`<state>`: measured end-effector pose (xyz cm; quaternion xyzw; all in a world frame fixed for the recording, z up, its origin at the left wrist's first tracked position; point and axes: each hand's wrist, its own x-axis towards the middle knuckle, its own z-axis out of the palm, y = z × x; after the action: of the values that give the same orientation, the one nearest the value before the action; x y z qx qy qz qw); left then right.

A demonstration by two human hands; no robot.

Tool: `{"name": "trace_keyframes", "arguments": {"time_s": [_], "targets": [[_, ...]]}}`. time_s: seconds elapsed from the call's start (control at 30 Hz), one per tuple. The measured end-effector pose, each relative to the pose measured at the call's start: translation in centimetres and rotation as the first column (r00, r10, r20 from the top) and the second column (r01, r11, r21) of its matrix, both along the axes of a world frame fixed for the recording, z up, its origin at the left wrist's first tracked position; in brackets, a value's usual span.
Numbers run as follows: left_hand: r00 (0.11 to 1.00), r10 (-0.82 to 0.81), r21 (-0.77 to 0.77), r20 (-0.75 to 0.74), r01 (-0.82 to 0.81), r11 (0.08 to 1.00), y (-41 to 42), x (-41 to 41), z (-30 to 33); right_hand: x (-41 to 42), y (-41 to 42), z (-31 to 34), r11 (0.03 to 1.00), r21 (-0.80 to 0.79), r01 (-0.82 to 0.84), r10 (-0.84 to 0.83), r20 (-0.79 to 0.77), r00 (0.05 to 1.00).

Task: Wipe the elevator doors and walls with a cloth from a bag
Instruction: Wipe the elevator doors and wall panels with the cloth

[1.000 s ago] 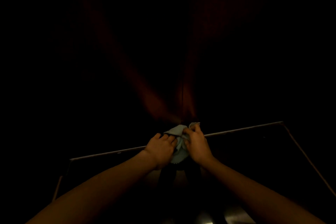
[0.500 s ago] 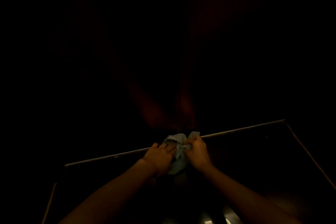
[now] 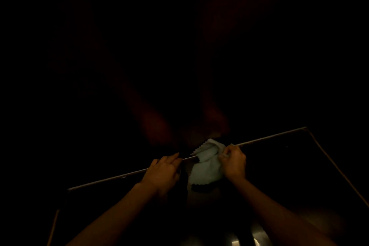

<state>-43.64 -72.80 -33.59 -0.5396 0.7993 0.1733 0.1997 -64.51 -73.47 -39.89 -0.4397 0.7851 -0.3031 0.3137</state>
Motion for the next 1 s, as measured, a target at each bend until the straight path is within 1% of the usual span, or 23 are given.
{"name": "trace_keyframes", "arguments": {"time_s": [0.07,0.1,0.13,0.17,0.2,0.27,0.3,0.33,0.4,0.43,0.47,0.53,0.6,0.67,0.73,0.77,0.8,0.83,0.87,0.9,0.93,0.97,1.0], "targets": [[0.992,0.105,-0.005,-0.071,-0.105,0.994,0.1,-0.4,-0.1,-1.8,-0.3,-0.1,0.993,0.02,0.118,-0.118,0.036,0.992],[0.979,0.157,-0.004,-0.13,-0.159,0.987,0.1,-0.7,-0.2,-2.4,-0.4,-0.1,0.985,0.024,0.173,-0.174,0.059,0.983],[0.955,0.213,0.002,-0.206,-0.217,0.976,0.2,-0.9,-0.4,-2.7,-0.3,-0.1,0.977,0.026,0.21,-0.211,0.096,0.973],[0.913,0.278,0.015,-0.298,-0.287,0.958,0.4,-1.2,-0.6,-2.8,-0.2,-0.2,0.977,0.028,0.212,-0.214,0.131,0.968],[0.851,0.347,0.042,-0.394,-0.361,0.932,0.6,-1.4,-0.7,-2.2,0.0,-0.3,0.982,0.036,0.186,-0.19,0.174,0.966],[0.678,0.474,0.125,-0.562,-0.496,0.859,1.0,-2.1,-1.0,-0.9,0.1,-0.2,0.989,0.073,0.129,-0.146,0.299,0.943],[0.576,0.539,0.188,-0.615,-0.557,0.809,1.2,-2.3,-1.1,-0.3,0.0,-0.1,0.986,0.093,0.138,-0.162,0.367,0.916],[0.478,0.595,0.254,-0.646,-0.601,0.758,1.5,-2.6,-1.2,-0.1,-0.3,-0.1,0.977,0.105,0.184,-0.211,0.423,0.881],[0.333,0.656,0.345,-0.677,-0.644,0.683,1.7,-2.6,-1.6,-0.7,-1.1,-0.2,0.931,0.107,0.35,-0.357,0.469,0.808],[0.278,0.671,0.376,-0.687,-0.655,0.656,1.8,-2.4,-1.9,-1.5,-1.4,-0.4,0.894,0.101,0.437,-0.432,0.455,0.778],[0.232,0.686,0.399,-0.689,-0.669,0.627,2.0,-2.2,-1.9,-2.5,-1.7,-0.4,0.856,0.091,0.508,-0.493,0.436,0.753],[0.163,0.706,0.429,-0.689,-0.694,0.578,2.2,-1.9,-2.1,-4.7,-2.1,-0.5,0.797,0.063,0.601,-0.566,0.425,0.706],[0.11,0.725,0.453,-0.679,-0.715,0.533,2.1,-1.9,-2.1,-6.1,-2.3,-0.9,0.764,0.073,0.641,-0.601,0.442,0.666],[0.041,0.748,0.487,-0.662,-0.736,0.471,1.8,-2.2,-2.0,-5.8,-2.4,-1.4,0.767,0.144,0.625,-0.6,0.505,0.62],[-0.076,0.741,0.53,-0.668,-0.747,0.401,1.6,-2.8,-0.8,-5.4,-2.4,-1.6,0.763,0.166,0.625,-0.59,0.573,0.569],[-0.171,0.724,0.57,-0.668,-0.743,0.351,1.7,-3.3,0.2,-5.7,-2.7,-1.4,0.742,0.147,0.654,-0.594,0.596,0.54],[-0.232,0.698,0.589,-0.678,-0.74,0.326,2.0,-3.7,1.5,-6.4,-2.9,-1.1,0.713,0.119,0.69,-0.602,0.608,0.517],[-0.239,0.647,0.567,-0.724,-0.741,0.36,2.6,-4.3,3.2,-7.4,-3.3,-0.9,0.685,0.096,0.722,-0.611,0.615,0.498],[-0.137,0.568,0.457,-0.811,-0.756,0.469,3.6,-4.9,5.0,-8.4,-3.5,-0.7,0.665,0.091,0.741,-0.622,0.617,0.483],[0.038,0.443,0.266,-0.896,-0.753,0.602,4.5,-5.2,6.5,-8.9,-3.5,-0.7,0.659,0.105,0.745,-0.626,0.626,0.465],[0.294,0.277,-0.007,-0.915,-0.697,0.717,5.1,-5.4,7.7,-9.1,-3.6,-0.7,0.672,0.128,0.73,-0.616,0.644,0.455],[0.568,0.11,-0.295,-0.815,-0.571,0.766,5.5,-5.2,8.1,-9.0,-3.6,-0.6,0.693,0.146,0.706,-0.603,0.654,0.457],[0.791,-0.044,-0.549,-0.611,-0.383,0.742,5.3,-4.6,7.8,-8.8,-3.6,-0.3,0.705,0.147,0.694,-0.594,0.656,0.465]]}}
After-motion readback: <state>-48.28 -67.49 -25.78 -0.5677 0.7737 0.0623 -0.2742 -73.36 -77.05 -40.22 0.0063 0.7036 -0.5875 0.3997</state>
